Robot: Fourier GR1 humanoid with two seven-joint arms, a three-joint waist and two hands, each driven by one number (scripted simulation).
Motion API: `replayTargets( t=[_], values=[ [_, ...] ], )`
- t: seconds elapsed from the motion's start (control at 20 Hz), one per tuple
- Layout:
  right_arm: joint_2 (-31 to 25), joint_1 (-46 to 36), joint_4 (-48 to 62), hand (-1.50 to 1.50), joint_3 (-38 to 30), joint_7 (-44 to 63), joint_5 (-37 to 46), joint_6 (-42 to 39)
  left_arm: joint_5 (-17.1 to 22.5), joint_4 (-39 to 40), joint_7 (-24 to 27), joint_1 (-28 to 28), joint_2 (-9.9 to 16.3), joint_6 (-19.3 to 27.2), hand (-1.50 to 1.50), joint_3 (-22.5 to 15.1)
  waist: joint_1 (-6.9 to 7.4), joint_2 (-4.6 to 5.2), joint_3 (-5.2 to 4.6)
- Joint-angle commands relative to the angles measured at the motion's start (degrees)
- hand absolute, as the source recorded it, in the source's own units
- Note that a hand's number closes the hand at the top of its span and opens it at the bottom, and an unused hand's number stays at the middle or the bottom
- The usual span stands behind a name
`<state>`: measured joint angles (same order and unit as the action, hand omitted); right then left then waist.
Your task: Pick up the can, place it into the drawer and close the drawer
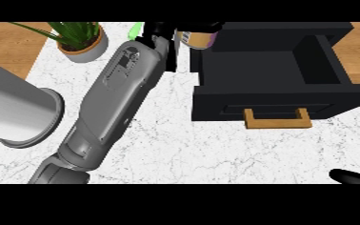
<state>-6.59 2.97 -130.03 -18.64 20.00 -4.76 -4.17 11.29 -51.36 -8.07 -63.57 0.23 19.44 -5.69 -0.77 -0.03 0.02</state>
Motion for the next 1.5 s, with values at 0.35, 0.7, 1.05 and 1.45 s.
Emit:
replayTargets(
  t=[0.35, 0.7, 1.05, 1.45],
  values=[
    [-1.33, -2.51, 0.89, -1.50, -0.23, 0.61, -1.18, -0.43, 4.89, 13.28, -6.59, -19.97, -0.23, 7.76, 1.50, -3.98, -2.14, 0.52, 0.07],
    [-1.28, -1.42, -1.15, -1.50, -0.75, 1.41, -1.66, -0.29, 7.62, 24.45, -1.21, -24.61, -0.23, 3.74, 1.50, -2.61, -2.38, 0.77, 0.08],
    [-1.50, -4.87, 4.67, -1.50, 0.96, -0.66, -0.67, -0.65, 11.54, 29.02, 0.34, -28.12, -0.23, 9.19, 1.50, -9.11, -3.60, 1.08, 0.17],
    [-2.10, -5.93, 3.30, -1.50, 2.43, 0.54, 0.39, -0.76, 14.89, 32.07, 3.86, -27.76, -0.23, 14.93, -1.50, -12.16, -4.80, 1.47, 0.18]
  ],
)
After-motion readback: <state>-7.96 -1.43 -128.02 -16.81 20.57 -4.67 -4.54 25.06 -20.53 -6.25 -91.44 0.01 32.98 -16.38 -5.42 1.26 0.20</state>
